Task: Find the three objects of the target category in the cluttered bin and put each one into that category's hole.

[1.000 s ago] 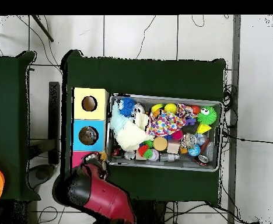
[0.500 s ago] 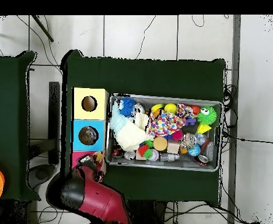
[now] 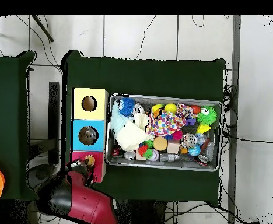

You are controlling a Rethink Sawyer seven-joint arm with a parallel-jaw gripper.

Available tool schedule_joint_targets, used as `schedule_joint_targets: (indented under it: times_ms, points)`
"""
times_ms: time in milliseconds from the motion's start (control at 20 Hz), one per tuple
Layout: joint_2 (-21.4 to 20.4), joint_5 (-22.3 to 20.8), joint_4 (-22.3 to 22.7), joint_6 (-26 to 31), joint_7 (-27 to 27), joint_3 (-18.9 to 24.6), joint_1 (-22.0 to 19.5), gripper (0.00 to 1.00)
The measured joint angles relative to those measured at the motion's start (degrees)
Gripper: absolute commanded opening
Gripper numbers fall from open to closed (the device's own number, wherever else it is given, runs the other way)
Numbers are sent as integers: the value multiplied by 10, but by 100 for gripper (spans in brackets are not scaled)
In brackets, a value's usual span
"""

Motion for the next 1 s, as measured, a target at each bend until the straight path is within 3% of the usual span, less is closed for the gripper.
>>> schedule_joint_targets:
  times_ms: [400, 1000]
  points:
    - [0, 0, 0, 0, 0, 8, -10, 0]
    - [-11, -27, 12, -8, 0, 75, -90, 0]
